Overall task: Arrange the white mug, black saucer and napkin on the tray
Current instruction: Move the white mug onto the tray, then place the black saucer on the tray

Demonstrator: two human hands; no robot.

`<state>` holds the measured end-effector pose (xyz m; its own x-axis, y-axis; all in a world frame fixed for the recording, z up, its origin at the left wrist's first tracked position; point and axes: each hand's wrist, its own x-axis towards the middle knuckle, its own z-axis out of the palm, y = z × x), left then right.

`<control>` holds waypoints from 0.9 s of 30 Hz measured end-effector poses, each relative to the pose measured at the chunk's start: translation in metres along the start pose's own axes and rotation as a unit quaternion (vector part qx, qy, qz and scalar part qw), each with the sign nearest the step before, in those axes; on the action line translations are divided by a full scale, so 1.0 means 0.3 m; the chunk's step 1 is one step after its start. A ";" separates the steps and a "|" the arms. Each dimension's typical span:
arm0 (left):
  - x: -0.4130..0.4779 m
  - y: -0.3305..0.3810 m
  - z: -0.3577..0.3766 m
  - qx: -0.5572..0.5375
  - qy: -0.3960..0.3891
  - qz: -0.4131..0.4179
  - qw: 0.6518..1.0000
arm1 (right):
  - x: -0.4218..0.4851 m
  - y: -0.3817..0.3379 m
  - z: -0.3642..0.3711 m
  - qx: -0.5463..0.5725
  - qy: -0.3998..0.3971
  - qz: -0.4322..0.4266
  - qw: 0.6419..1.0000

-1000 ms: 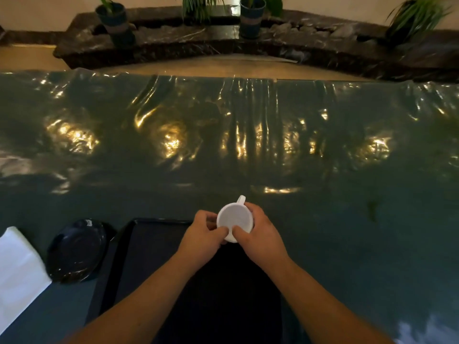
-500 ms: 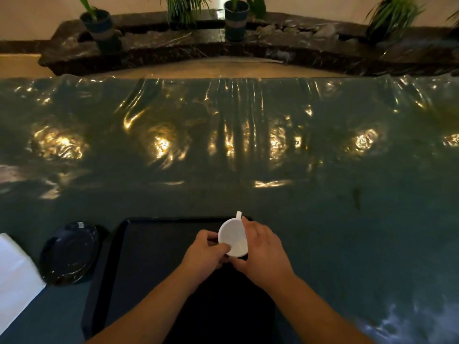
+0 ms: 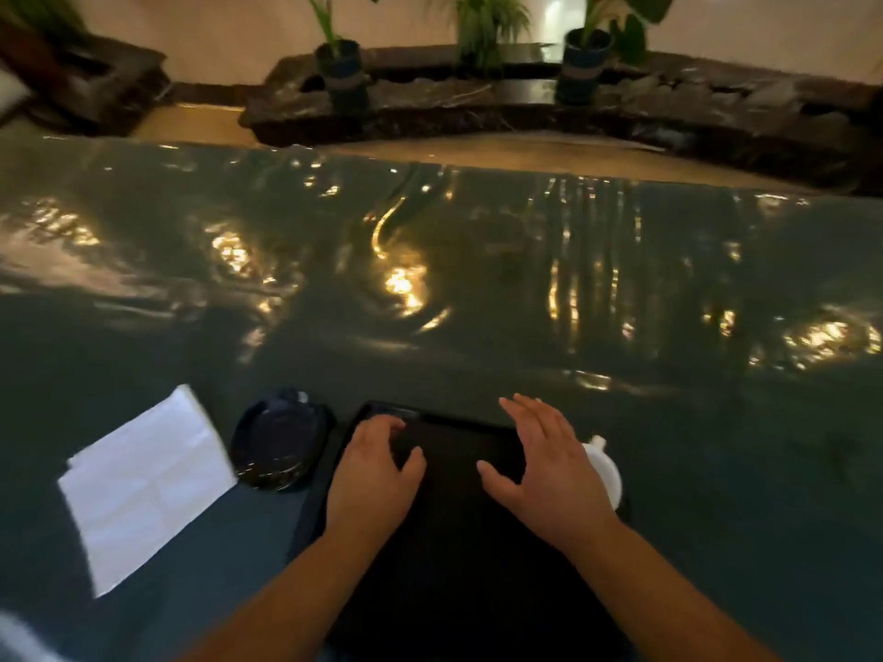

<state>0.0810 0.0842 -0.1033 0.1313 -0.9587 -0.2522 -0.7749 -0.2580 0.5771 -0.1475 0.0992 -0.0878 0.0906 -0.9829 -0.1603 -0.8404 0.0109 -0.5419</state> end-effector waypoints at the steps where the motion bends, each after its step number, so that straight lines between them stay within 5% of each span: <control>1: 0.012 -0.068 -0.049 -0.010 0.024 -0.017 1.000 | 0.022 -0.066 0.032 0.012 -0.018 -0.012 1.000; 7: 0.112 -0.402 -0.315 -0.037 0.089 -0.136 0.986 | 0.159 -0.391 0.243 0.037 -0.102 -0.042 0.993; 14: 0.152 -0.652 -0.436 -0.072 -0.014 -0.271 0.960 | 0.317 -0.638 0.455 0.017 -0.165 -0.061 0.984; 18: 0.153 -0.724 -0.429 -0.140 -0.010 -0.280 0.950 | 0.364 -0.718 0.529 0.076 -0.192 -0.025 0.978; 23: 0.187 -0.721 -0.434 -0.266 -0.042 -0.262 0.927 | 0.398 -0.774 0.566 0.161 -0.159 0.046 0.973; 27: 0.168 -0.672 -0.441 -0.275 0.008 -0.223 0.935 | 0.377 -0.783 0.538 0.212 -0.108 0.033 0.971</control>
<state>0.3257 0.0719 -0.1297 0.3784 -0.7412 -0.5544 -0.2067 -0.6515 0.7299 0.1463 0.0153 -0.1118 0.1926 -0.9165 -0.3506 -0.5573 0.1919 -0.8078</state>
